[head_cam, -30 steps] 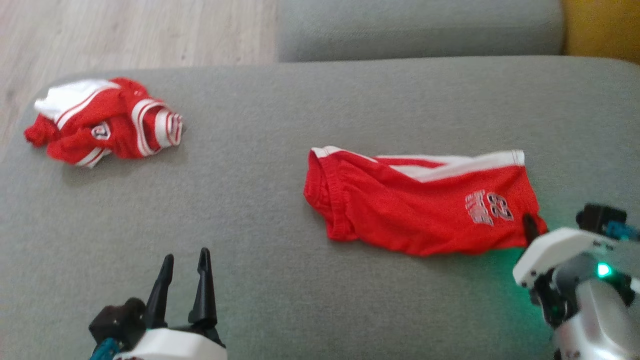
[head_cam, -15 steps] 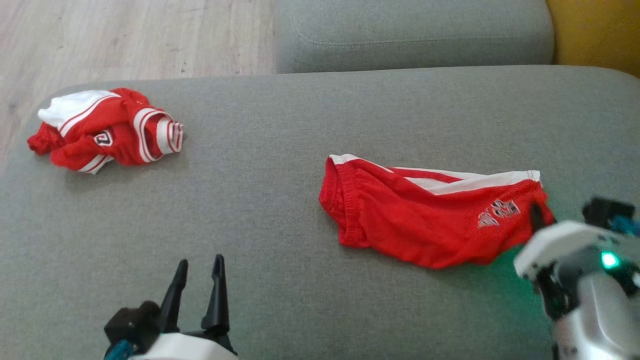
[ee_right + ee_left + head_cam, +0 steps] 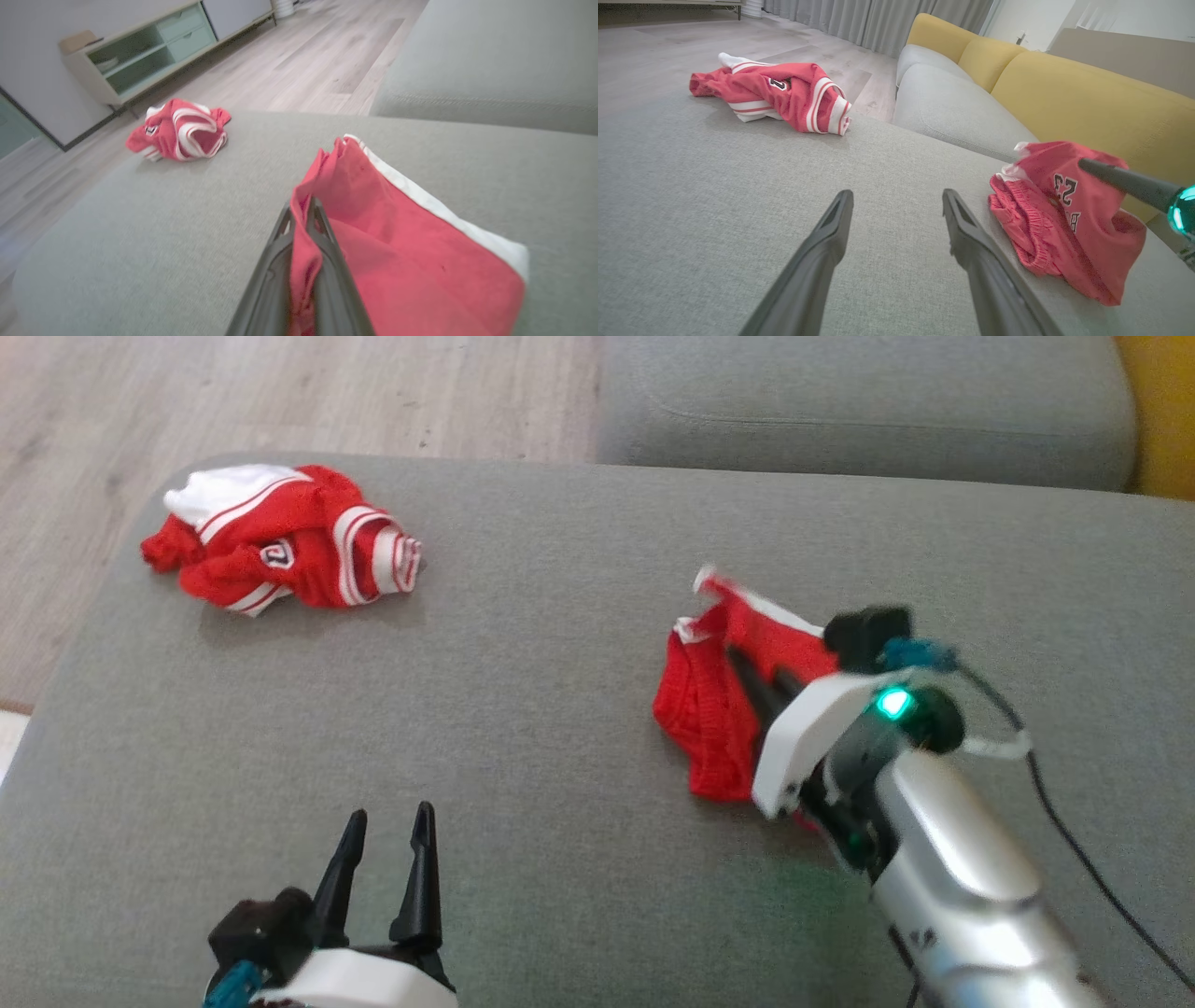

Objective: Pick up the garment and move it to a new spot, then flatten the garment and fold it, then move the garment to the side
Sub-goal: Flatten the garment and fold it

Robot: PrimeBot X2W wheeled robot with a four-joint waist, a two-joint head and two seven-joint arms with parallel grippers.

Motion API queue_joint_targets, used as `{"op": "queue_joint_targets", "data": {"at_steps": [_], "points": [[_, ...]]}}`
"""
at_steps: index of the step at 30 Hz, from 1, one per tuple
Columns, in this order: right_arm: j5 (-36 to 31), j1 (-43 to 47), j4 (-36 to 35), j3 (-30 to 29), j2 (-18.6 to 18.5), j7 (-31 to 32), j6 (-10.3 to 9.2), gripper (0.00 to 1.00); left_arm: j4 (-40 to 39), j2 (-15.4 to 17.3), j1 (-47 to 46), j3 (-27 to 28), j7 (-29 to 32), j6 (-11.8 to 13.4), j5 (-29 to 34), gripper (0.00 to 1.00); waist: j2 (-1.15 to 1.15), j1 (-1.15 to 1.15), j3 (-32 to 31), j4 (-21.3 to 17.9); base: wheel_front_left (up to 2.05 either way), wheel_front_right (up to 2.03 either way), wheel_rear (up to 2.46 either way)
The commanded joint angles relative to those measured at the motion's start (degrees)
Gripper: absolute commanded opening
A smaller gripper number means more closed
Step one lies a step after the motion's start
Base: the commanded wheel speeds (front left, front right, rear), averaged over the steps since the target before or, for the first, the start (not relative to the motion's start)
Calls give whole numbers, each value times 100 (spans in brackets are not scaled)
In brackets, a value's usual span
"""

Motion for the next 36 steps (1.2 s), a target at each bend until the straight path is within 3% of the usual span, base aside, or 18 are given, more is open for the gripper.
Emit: {"op": "queue_joint_targets", "data": {"at_steps": [1,9,11,13,17,22,27,36], "points": [[42,-50,-127,188,20,-31,37,0,-140,24,-292,193,-60,-7,18,100,0,0,38,82,0,0,0],[158,30,139,544,20,-239,37,0,-120,49,-256,259,-112,3,-6,100,0,0,121,89,0,0,0],[227,16,105,709,20,-307,37,37,-107,45,-266,257,-115,0,-8,100,0,0,129,48,0,0,0],[344,32,30,913,20,-386,37,100,-97,30,-284,241,-108,-2,-8,100,0,0,128,0,0,0,0],[525,84,-131,1234,20,-557,37,100,-73,-1,-314,201,-96,-5,0,100,0,0,124,-102,0,0,0],[506,77,-268,1163,20,-864,37,100,-71,-35,-341,158,-90,8,16,100,0,0,118,-208,0,0,0],[189,88,-294,709,20,-1108,37,100,-67,-54,-348,125,-91,10,25,100,0,0,106,-273,0,0,0],[-938,604,-639,-849,20,-1551,37,100,47,-122,-535,55,-87,-7,93,100,0,0,-66,-409,0,0,0]]}}
